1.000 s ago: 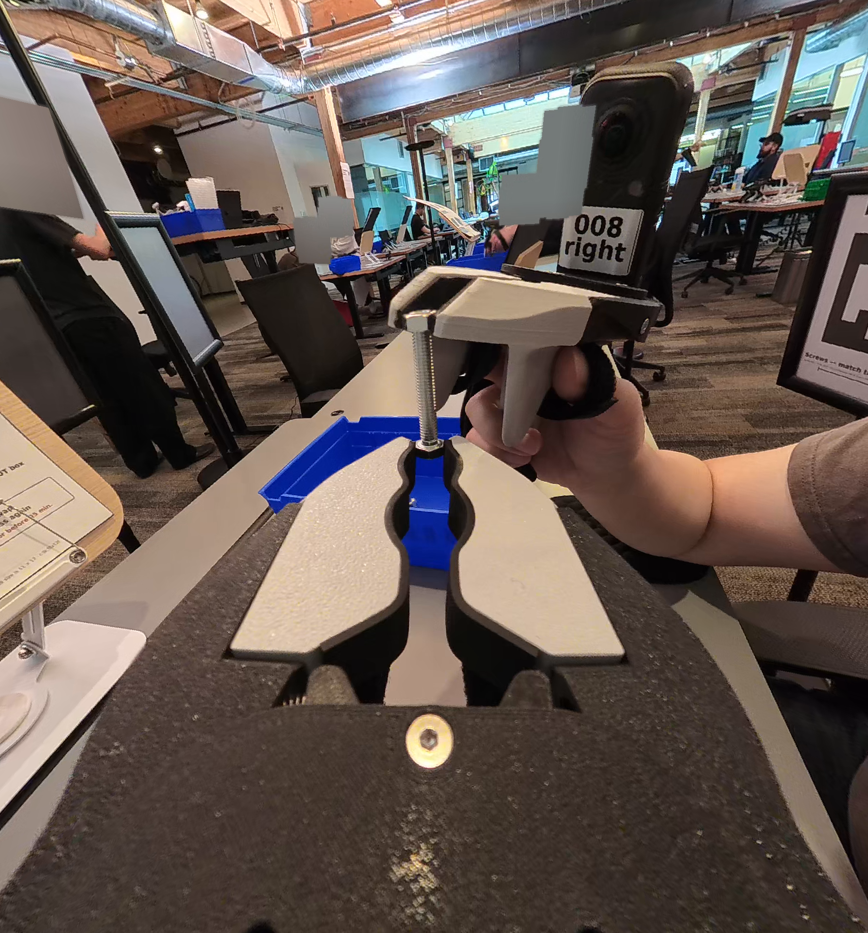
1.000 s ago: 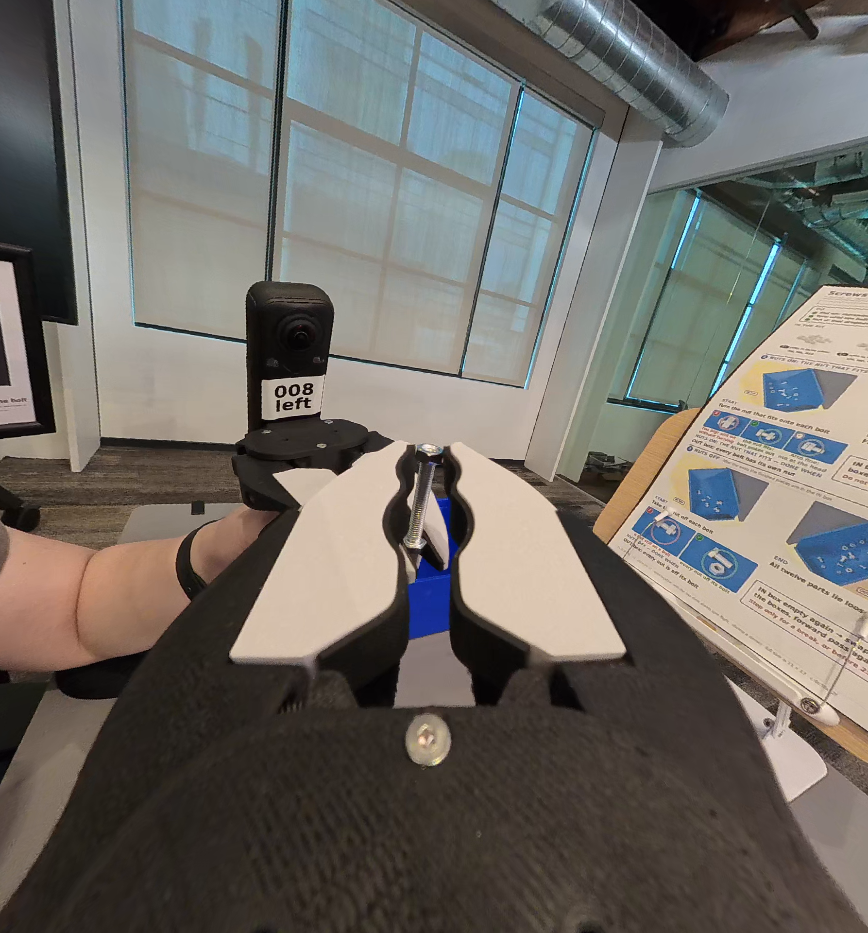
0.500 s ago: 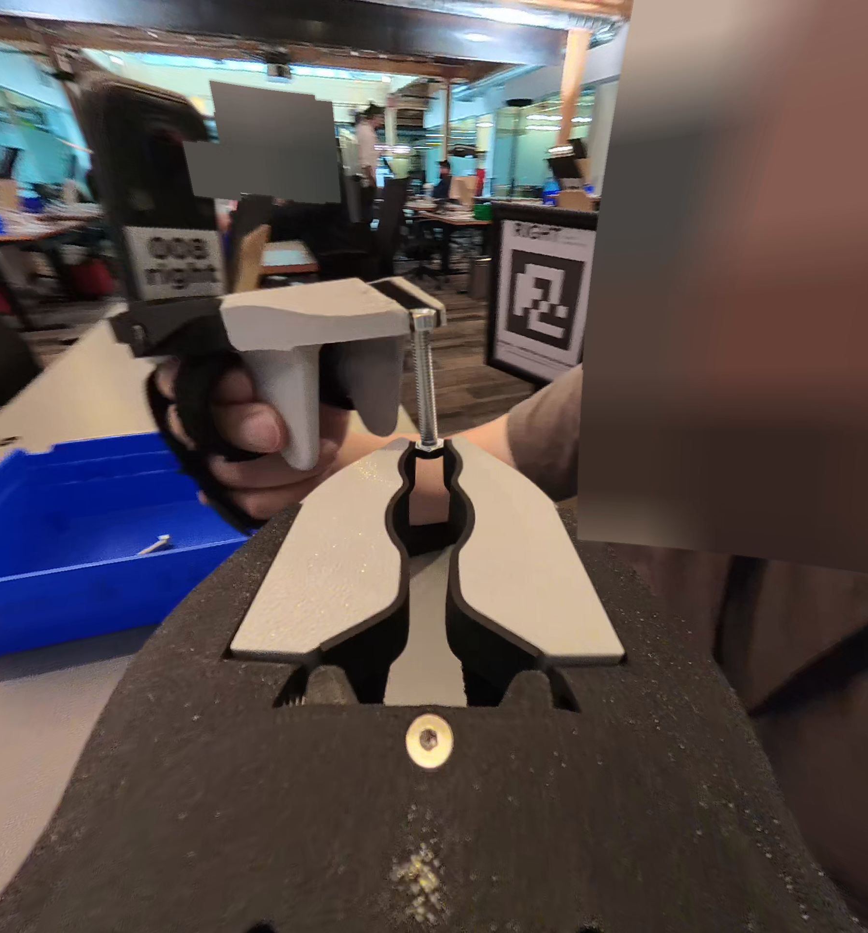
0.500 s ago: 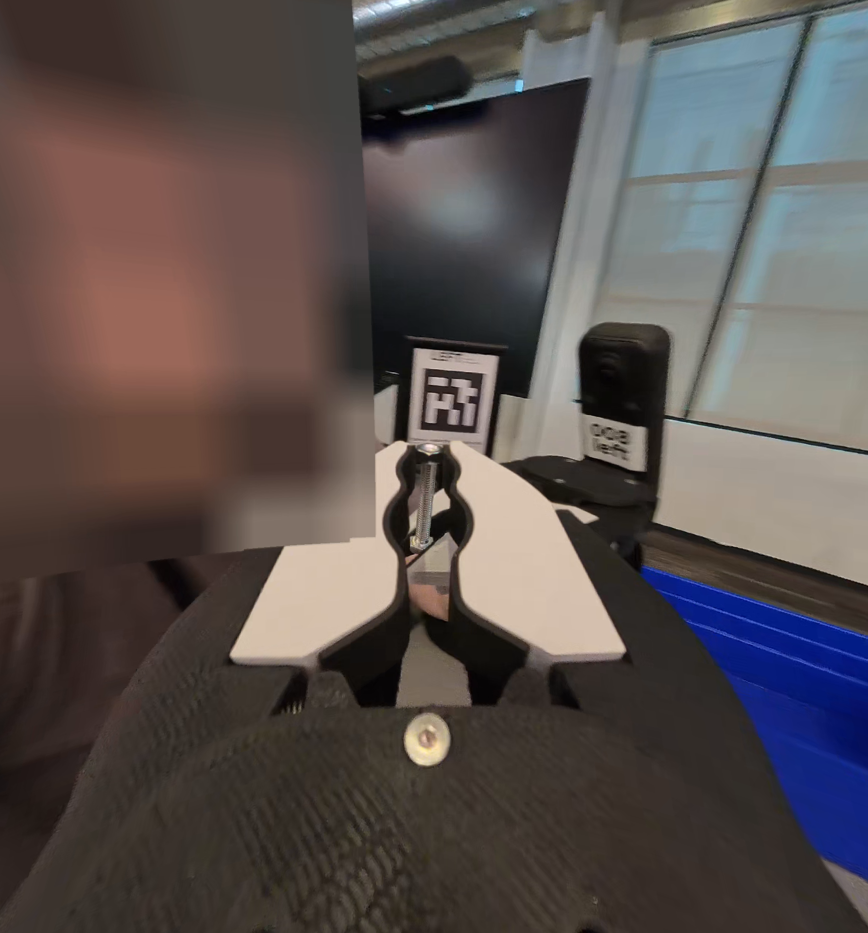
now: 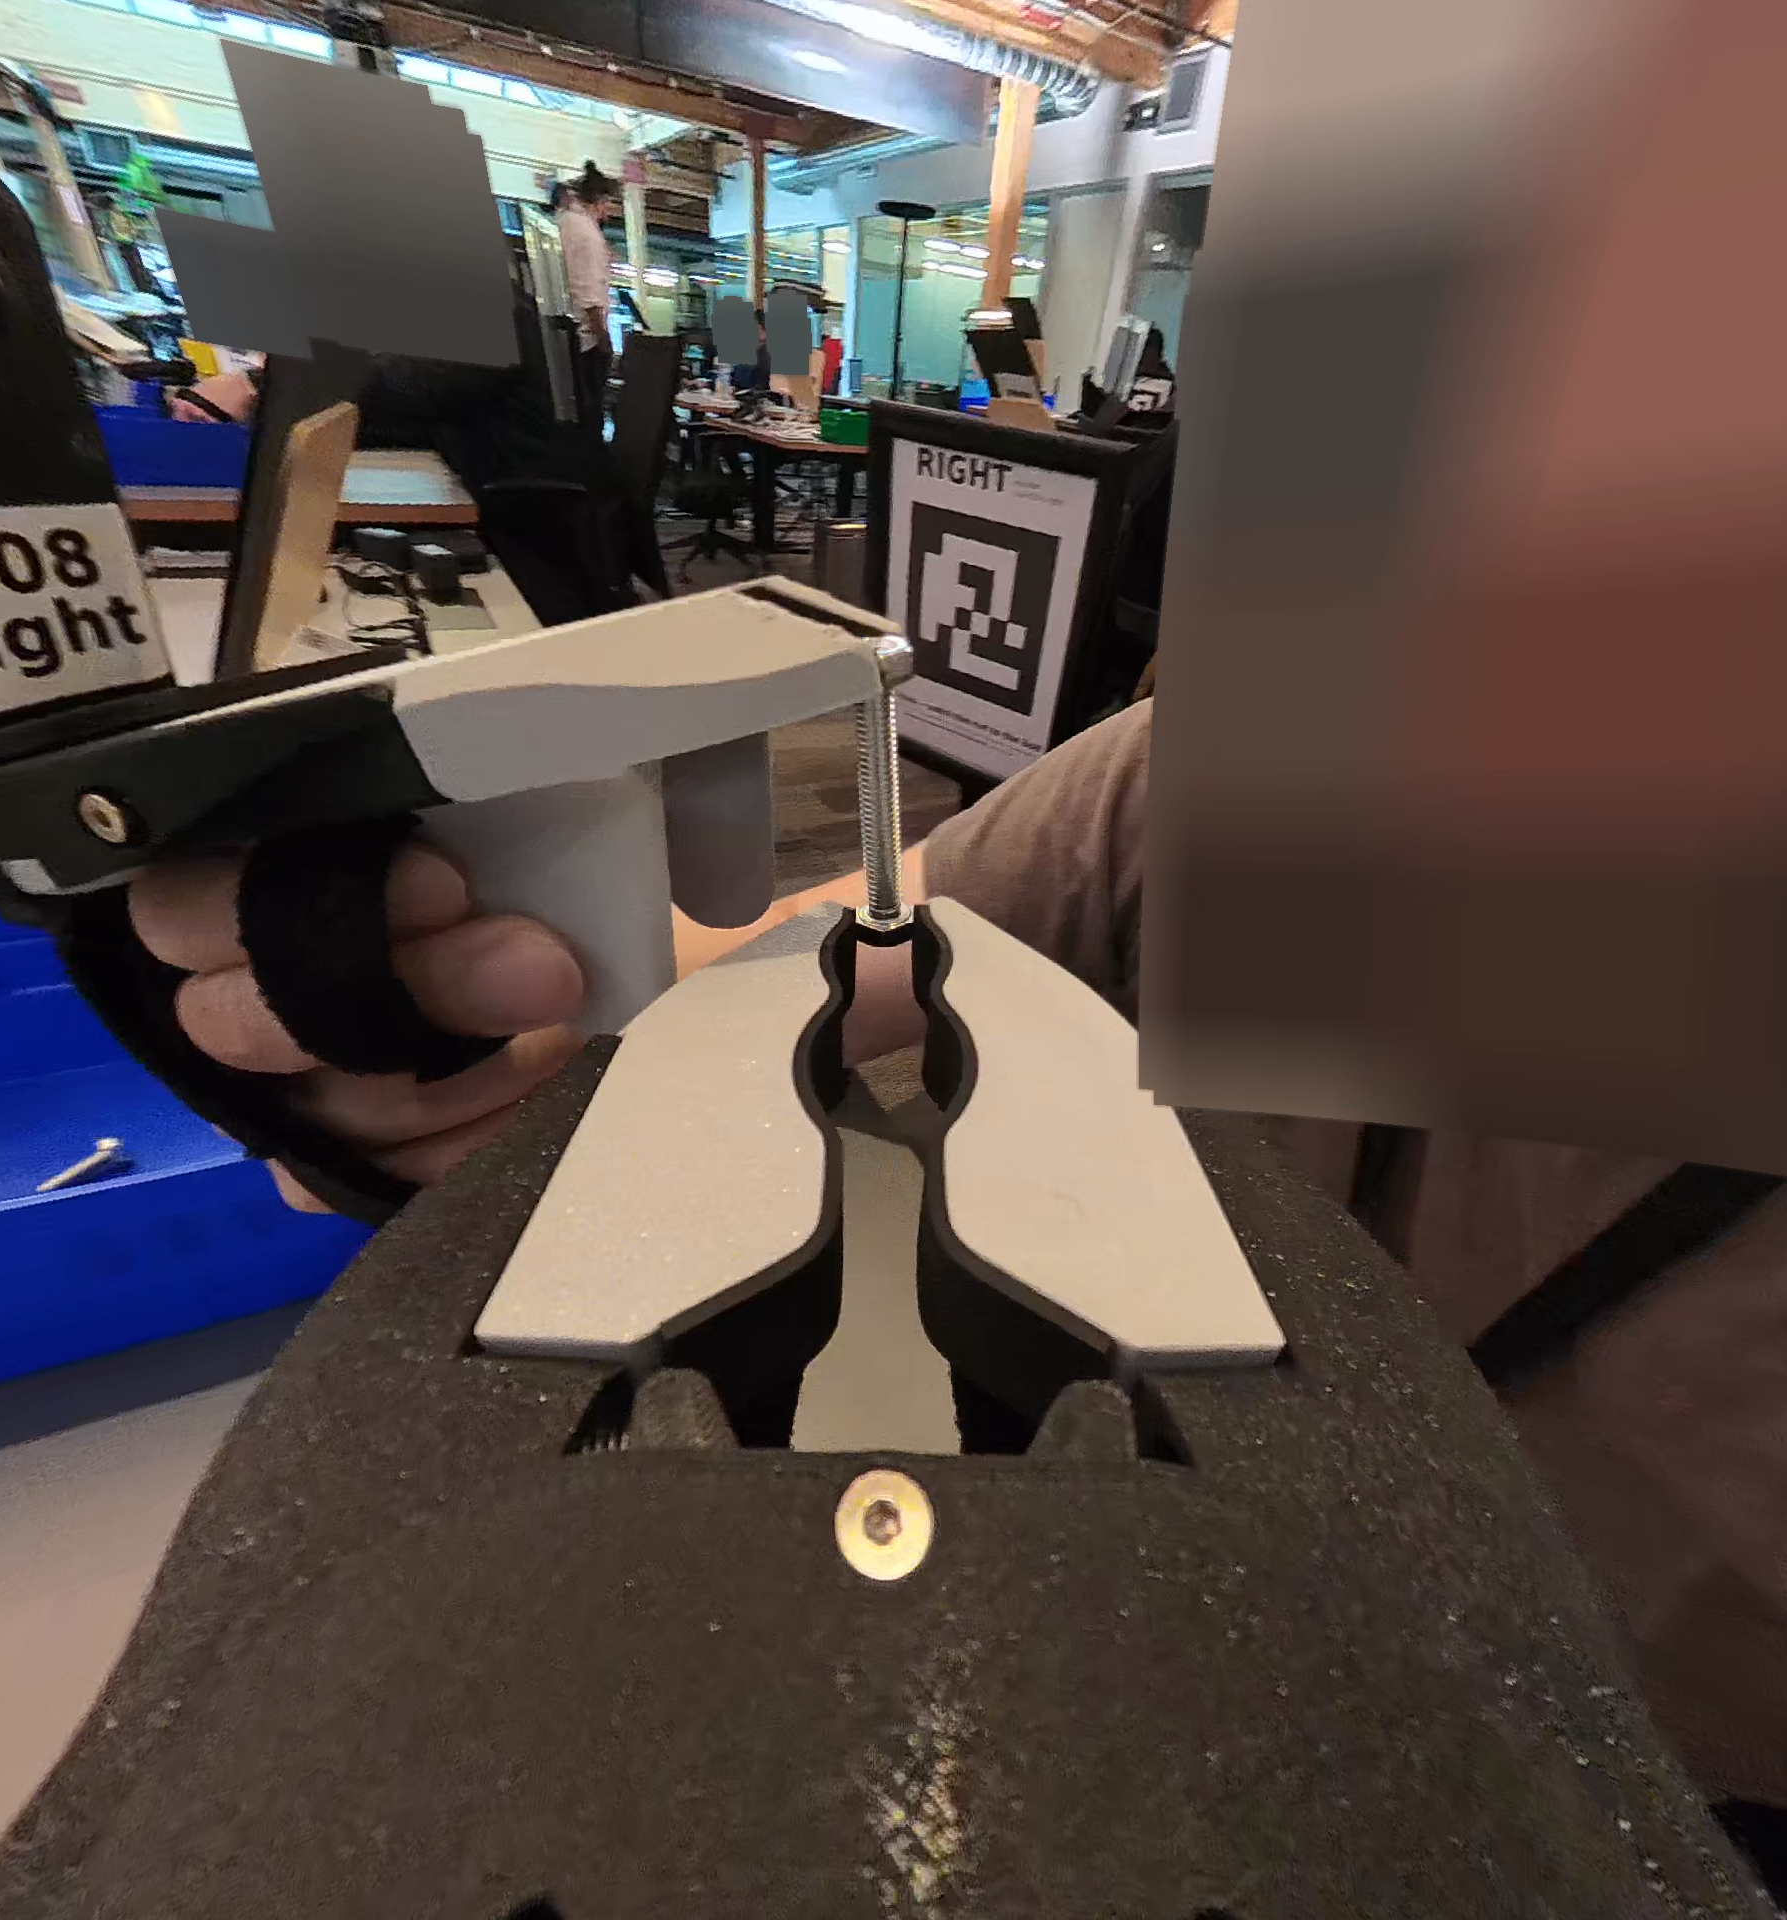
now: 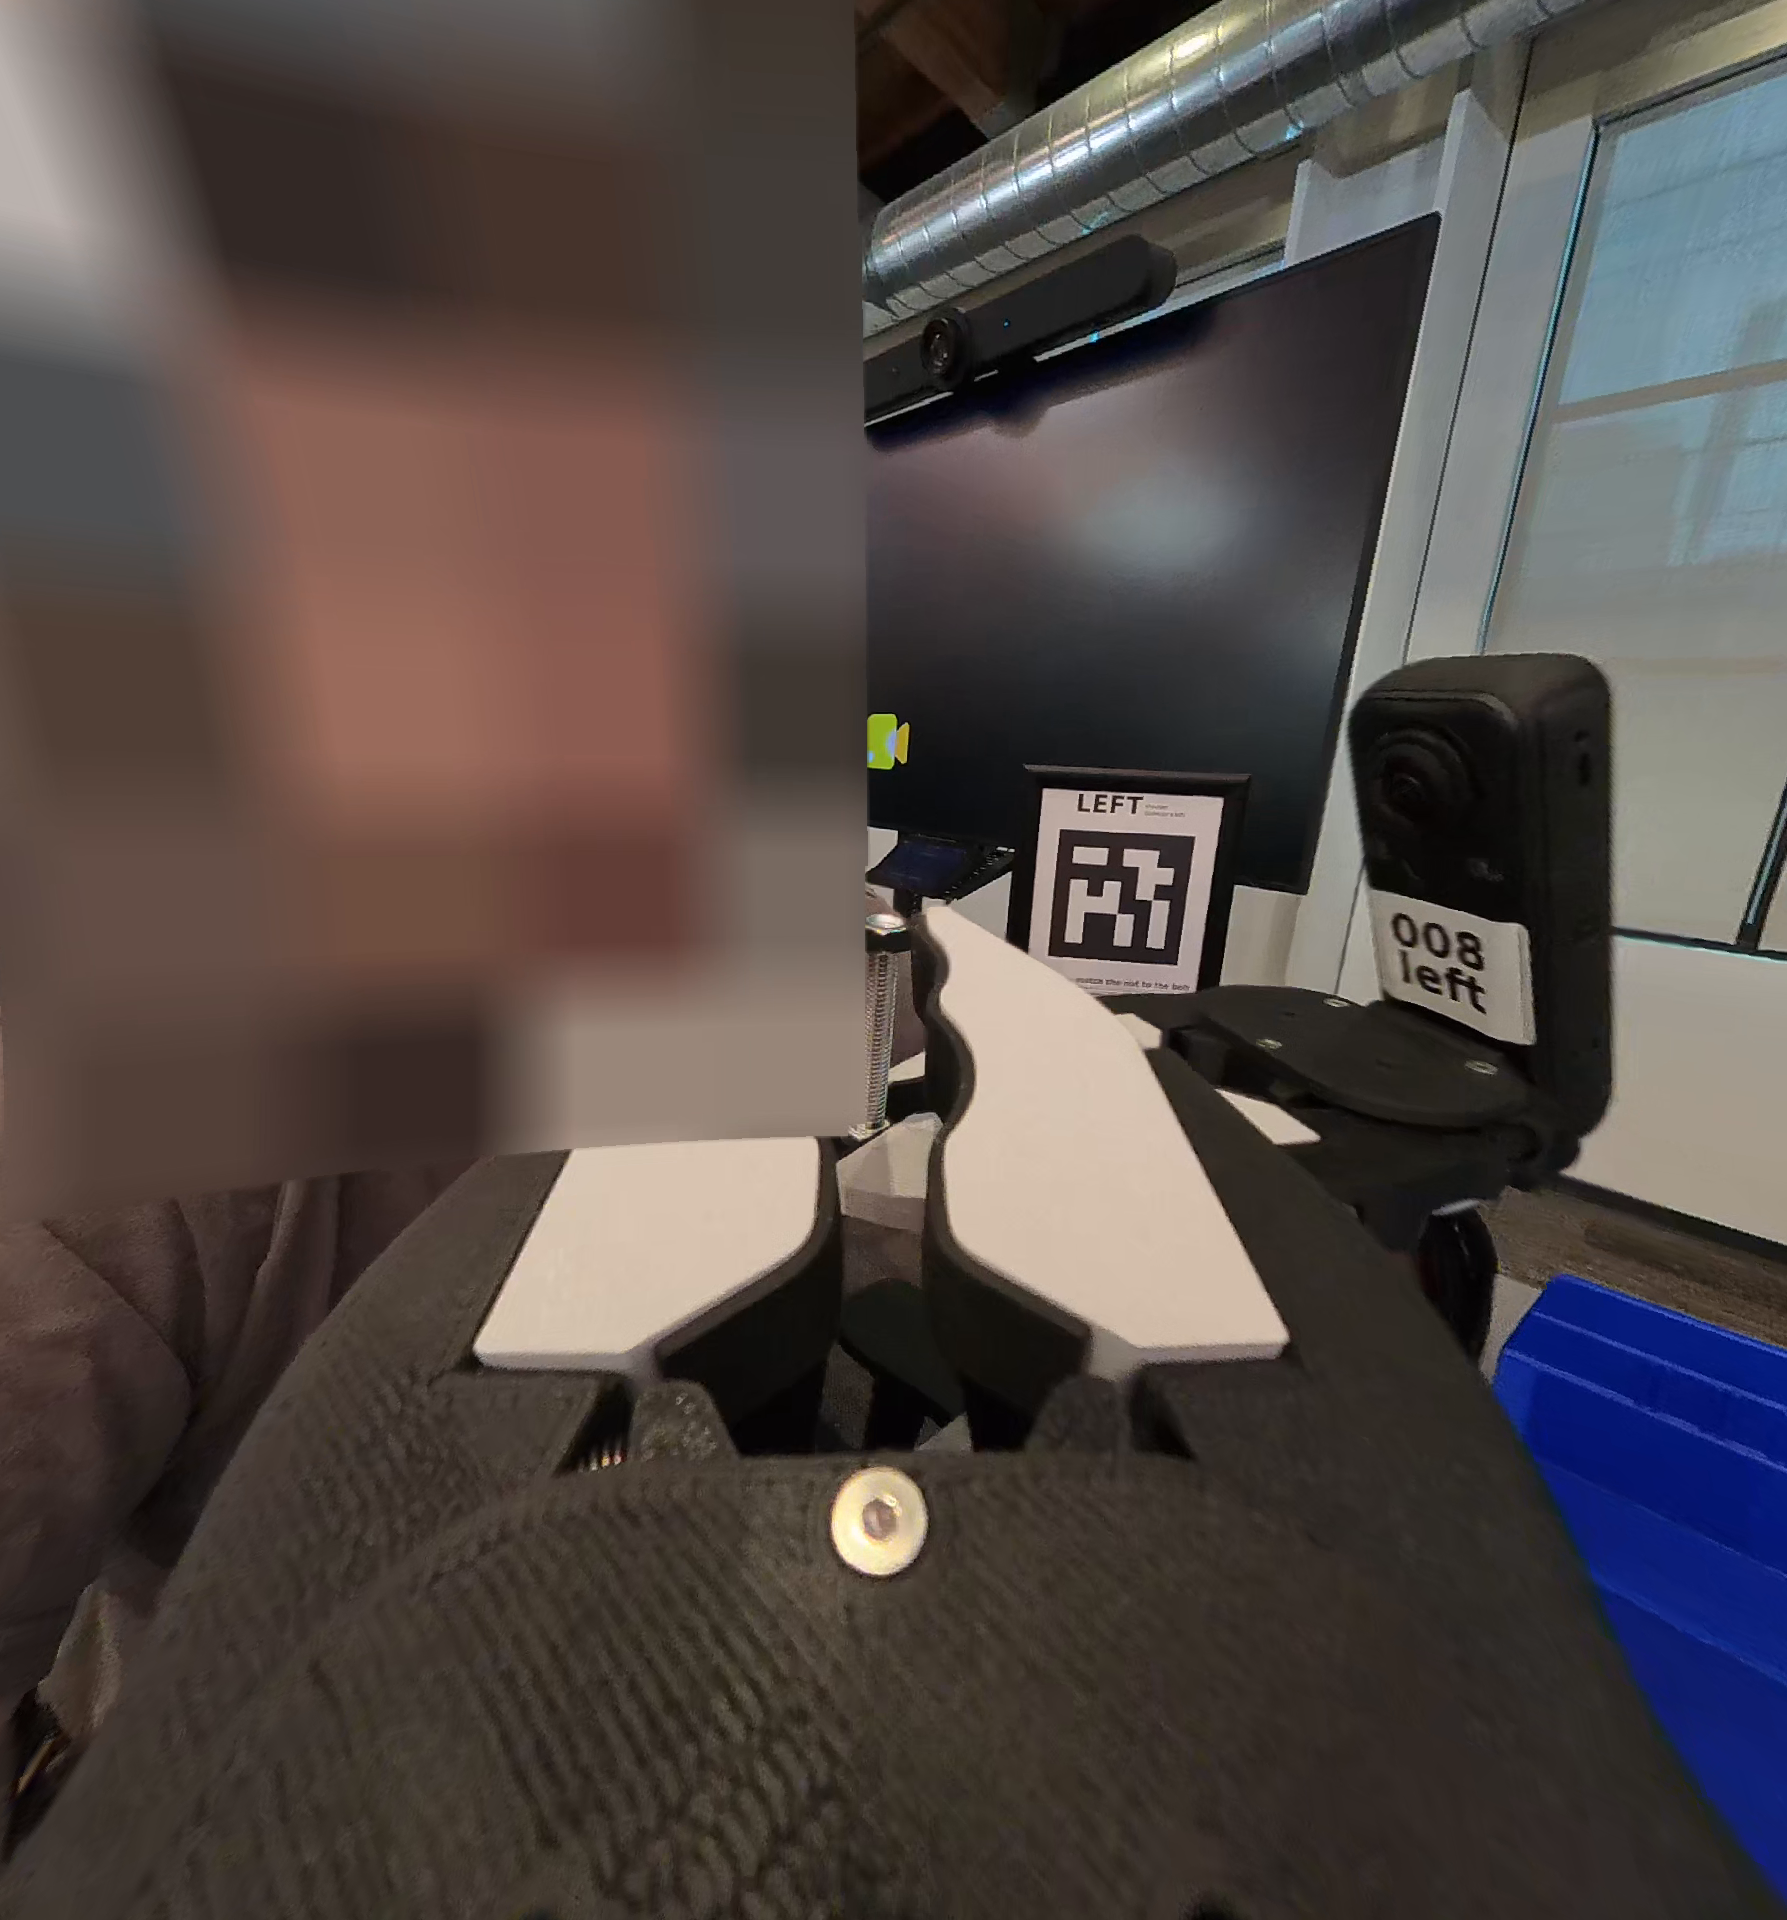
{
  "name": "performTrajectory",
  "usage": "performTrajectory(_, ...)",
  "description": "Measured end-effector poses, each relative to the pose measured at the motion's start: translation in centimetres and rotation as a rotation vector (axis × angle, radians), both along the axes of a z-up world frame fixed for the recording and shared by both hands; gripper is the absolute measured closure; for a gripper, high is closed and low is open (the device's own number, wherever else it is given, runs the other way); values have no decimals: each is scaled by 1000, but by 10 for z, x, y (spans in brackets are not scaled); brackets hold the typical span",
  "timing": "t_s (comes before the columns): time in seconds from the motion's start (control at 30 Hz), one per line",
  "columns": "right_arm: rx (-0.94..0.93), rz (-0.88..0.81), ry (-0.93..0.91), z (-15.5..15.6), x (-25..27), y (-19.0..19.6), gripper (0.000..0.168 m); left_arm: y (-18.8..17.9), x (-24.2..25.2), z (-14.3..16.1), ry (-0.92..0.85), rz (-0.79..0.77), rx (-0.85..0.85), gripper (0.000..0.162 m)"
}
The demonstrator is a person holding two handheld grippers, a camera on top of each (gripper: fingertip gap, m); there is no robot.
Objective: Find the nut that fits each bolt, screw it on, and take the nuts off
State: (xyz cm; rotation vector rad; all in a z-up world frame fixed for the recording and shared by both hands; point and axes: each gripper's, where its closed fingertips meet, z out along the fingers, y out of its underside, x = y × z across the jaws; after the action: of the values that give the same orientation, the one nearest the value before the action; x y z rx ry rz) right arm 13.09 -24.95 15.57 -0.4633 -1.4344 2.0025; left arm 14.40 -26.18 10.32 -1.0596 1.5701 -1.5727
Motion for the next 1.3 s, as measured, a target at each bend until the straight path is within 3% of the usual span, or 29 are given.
performTrajectory(0.53,9,-74,13,4,2,7,157,10,0,4,-18,57,-4,152)
performTrajectory(0.73,-53,-164,25,15,0,20,138,20,0,12,-69,138,18,152)
performTrajectory(0.83,-52,-353,54,24,-1,37,133,52,-3,21,-122,377,93,152)
performTrajectory(1.0,22,-1079,47,29,-3,100,134,100,-18,27,-153,744,237,152)
performTrajectory(1.17,104,-1208,46,24,-20,87,134,121,-25,22,-131,919,309,152)
performTrajectory(1.3,166,-1369,49,21,-23,91,137,123,-23,18,-107,943,324,152)
